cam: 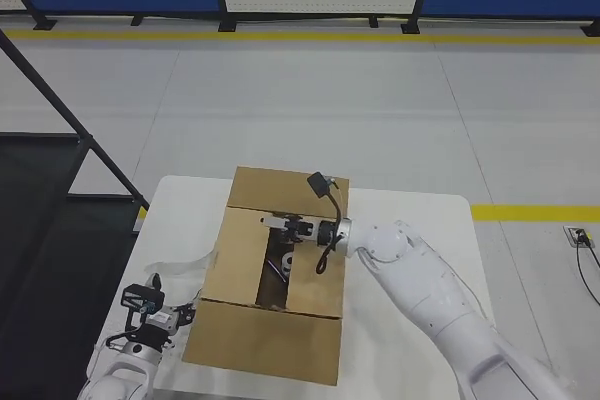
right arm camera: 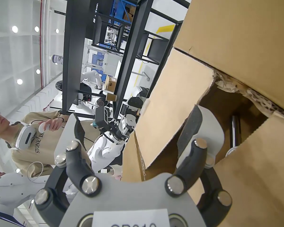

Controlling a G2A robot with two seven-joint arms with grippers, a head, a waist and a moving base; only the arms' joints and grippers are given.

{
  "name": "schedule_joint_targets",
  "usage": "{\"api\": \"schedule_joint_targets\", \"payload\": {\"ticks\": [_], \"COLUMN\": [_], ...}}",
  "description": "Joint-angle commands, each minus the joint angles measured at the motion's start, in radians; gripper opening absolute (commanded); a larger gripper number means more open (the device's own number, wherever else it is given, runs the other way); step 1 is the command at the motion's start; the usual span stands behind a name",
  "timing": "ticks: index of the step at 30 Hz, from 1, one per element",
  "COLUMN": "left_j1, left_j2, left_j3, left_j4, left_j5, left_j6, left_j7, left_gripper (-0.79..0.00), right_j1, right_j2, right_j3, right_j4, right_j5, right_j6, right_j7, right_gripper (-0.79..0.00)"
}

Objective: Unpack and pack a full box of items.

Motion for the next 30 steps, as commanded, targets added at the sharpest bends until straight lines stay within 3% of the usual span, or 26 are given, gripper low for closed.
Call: {"api": "schedule_joint_targets", "payload": {"ticks": [1,8,20,30], "left_j1": [0.005,0.024,0.076,0.134], "left_j2": [0.000,0.002,0.000,0.001], "left_j3": [-0.003,-0.023,-0.083,-0.131], "left_j4": [-0.004,-0.016,-0.063,-0.135], "left_j5": [-0.004,-0.018,-0.077,-0.107], "left_j6": [-0.014,-0.053,-0.023,-0.060], "left_j7": [0.005,0.016,0.061,0.090], "left_gripper": [0.000,0.000,0.000,0.000], "right_j1": [0.000,0.000,-0.007,-0.005], "right_j2": [-0.001,-0.009,-0.021,-0.065], "right_j3": [0.002,0.003,-0.001,-0.033], "right_j4": [-0.002,0.002,0.014,0.056], "right_j5": [-0.003,-0.017,-0.067,-0.040], "right_j6": [0.012,0.041,0.104,0.100], "right_j7": [0.006,0.019,0.022,0.043], "right_gripper": [0.000,0.000,0.000,0.000]}}
